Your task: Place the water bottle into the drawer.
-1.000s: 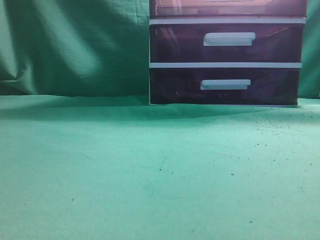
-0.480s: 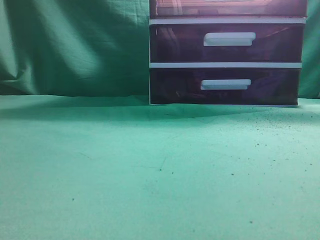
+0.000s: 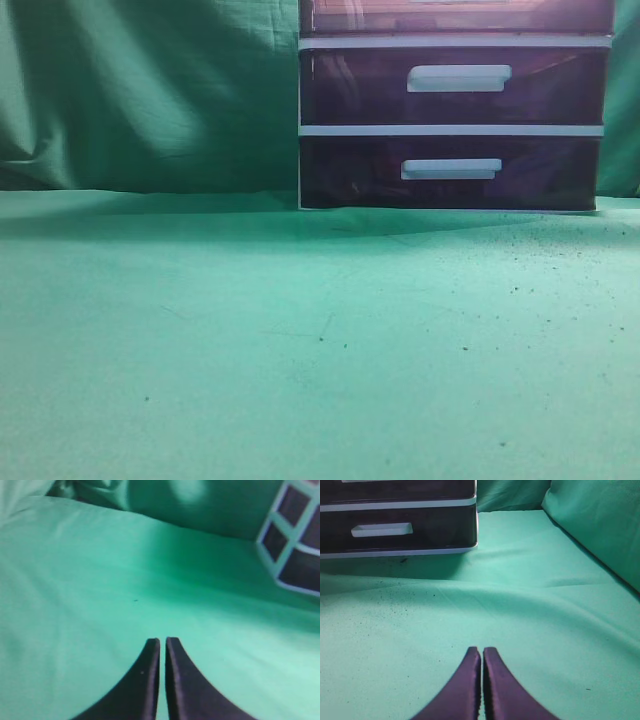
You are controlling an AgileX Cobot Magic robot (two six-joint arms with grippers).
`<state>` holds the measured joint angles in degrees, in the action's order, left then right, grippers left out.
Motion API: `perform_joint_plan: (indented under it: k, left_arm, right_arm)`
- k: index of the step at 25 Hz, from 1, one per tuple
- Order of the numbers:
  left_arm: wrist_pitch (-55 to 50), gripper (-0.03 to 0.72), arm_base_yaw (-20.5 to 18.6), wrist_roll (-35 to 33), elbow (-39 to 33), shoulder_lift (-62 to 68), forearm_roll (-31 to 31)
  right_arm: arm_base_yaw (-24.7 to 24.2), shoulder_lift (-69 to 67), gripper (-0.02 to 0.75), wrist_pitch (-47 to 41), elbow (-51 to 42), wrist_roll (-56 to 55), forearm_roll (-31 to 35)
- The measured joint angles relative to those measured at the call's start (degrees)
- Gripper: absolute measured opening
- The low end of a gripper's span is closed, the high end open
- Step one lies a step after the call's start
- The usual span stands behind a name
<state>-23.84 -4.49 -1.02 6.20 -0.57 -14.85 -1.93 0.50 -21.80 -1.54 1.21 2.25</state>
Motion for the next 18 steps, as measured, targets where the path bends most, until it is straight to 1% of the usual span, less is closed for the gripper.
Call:
perform_joint_plan:
  k: [2,4,11,18]
  left_arm:
    - [0.16,0.0,0.0,3.28,-0.62,0.0,5.6]
    - [2.1,0.0,0.0,4.5,-2.39,0.0,8.14]
    - [3.9,0.0,0.0,5.49,-7.29,0.0,12.87]
    - [4.1,0.0,0.0,5.6,-7.41,0.0,15.47]
  right_arm:
    - [0.0,0.0,0.0,0.0,0.0,0.0,0.0]
    - [0.0,0.0,0.0,0.0,0.0,0.0,0.0]
    - [0.0,0.0,0.0,0.0,0.0,0.0,0.0]
    - [0.0,0.0,0.0,0.0,0.0,0.0,0.0]
